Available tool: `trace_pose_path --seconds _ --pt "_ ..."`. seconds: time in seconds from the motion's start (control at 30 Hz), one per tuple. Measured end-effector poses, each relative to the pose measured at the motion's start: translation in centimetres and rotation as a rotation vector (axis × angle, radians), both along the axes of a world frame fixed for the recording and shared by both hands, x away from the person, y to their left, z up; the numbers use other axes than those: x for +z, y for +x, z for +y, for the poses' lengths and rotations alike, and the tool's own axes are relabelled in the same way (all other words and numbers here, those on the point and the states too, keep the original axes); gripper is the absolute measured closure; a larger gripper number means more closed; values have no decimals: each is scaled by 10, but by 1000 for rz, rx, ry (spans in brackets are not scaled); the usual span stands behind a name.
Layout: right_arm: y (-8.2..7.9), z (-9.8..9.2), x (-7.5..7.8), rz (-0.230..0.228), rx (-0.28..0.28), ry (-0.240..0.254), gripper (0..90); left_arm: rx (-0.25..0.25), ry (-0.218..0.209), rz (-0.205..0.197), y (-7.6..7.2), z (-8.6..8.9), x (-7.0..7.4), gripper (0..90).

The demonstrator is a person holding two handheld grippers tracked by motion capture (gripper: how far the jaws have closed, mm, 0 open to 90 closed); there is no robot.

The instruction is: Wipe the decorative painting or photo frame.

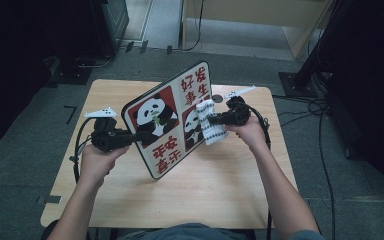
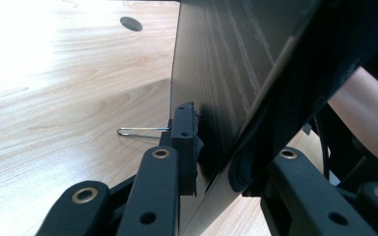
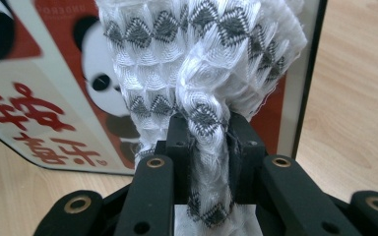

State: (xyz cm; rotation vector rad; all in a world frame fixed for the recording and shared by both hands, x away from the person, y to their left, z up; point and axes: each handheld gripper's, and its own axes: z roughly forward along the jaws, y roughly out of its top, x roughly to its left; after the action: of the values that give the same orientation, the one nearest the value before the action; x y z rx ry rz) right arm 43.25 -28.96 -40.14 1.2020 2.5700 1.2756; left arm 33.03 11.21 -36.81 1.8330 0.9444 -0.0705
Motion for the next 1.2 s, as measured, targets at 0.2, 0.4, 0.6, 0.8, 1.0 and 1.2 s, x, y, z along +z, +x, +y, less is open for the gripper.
trace_pose_path --seconds 0.2,0.4,0.6,0.8,1.0,1.2 --pt "-4 7 25 -41 16 19 758 6 2 -3 -1 0 0 754" --pt "-6 19 51 -70 50 30 758 6 -1 -1 -1 0 0 754" --pt "-4 29 76 -122 75 40 758 10 -5 -1 -2 1 -1 754" --pt "2 40 104 -176 86 24 758 11 -7 2 -2 1 -1 753" --pt "8 54 128 -219 95 23 758 8 -5 -3 -2 2 -1 755" --pt "12 61 131 -226 92 35 757 1 -9 0 -1 2 -1 756"
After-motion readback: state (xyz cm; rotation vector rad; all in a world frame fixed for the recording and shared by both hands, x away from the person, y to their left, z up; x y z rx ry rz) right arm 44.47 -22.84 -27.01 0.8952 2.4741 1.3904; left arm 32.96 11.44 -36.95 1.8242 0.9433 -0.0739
